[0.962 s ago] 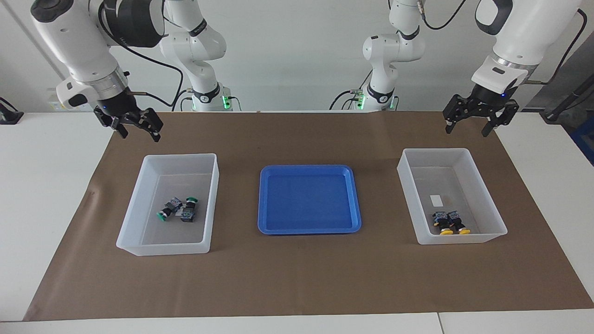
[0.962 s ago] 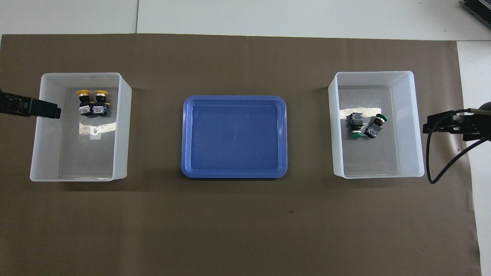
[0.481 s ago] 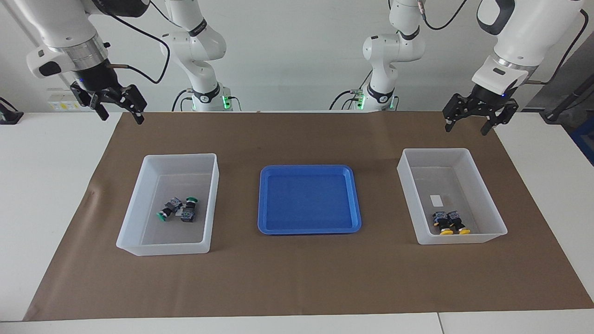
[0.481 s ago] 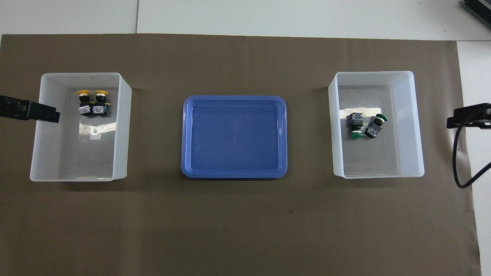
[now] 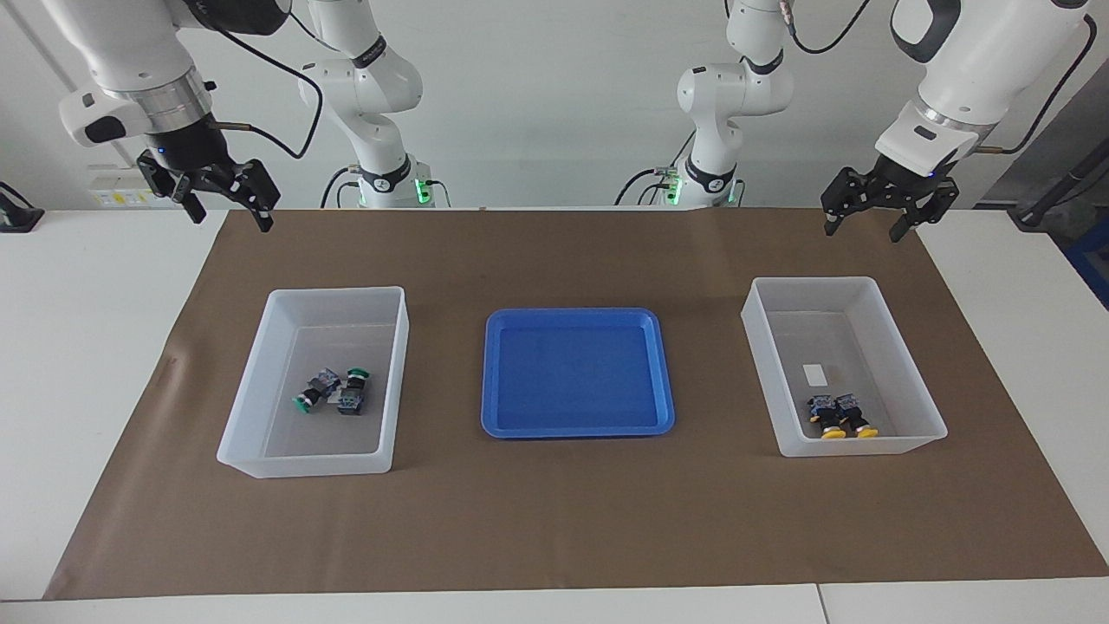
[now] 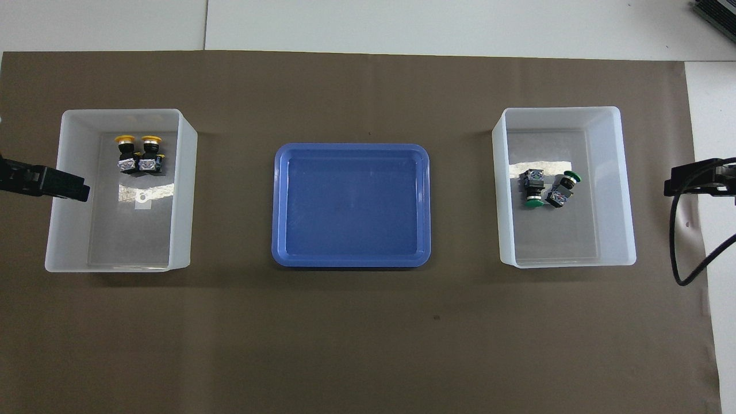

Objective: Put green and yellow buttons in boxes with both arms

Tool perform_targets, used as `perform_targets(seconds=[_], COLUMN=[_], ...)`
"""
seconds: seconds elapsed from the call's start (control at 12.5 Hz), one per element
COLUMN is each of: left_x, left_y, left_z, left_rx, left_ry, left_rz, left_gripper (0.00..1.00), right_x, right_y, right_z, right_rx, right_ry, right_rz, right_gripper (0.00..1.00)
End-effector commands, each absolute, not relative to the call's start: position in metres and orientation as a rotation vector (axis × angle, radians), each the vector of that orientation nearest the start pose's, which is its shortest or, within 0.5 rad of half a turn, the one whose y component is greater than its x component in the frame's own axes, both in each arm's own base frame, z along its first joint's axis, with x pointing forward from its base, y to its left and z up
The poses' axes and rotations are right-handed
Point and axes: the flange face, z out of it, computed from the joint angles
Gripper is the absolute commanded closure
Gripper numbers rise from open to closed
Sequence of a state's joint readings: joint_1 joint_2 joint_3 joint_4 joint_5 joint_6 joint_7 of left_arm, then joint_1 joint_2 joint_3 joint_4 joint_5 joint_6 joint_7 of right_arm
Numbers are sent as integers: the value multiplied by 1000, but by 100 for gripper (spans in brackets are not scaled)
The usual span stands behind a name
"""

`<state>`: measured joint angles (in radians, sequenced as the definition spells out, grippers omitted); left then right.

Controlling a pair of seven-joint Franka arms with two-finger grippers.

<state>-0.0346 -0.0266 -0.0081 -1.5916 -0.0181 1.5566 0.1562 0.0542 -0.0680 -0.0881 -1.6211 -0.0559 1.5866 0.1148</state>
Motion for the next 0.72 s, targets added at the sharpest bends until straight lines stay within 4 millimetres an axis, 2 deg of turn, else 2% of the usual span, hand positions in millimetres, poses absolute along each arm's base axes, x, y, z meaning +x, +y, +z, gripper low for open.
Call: perform_targets(seconds=[0.0, 0.32, 0.64], left_x=[535, 535, 530], left_y=[-22, -18, -11], left_z=[635, 640, 648], left_rx=[-3136, -3116, -3113], left_ry=[287, 135, 123], left_rz=[19, 0, -16], left_gripper=[0, 0, 0], right_x=[532, 530, 529], right_y=[-20, -19, -16], right_z=[637, 638, 636], right_rx=[-3192, -3125, -3125], right_ry=[221, 247, 230], right_rz=[-26, -1, 4], right_gripper=[0, 0, 0])
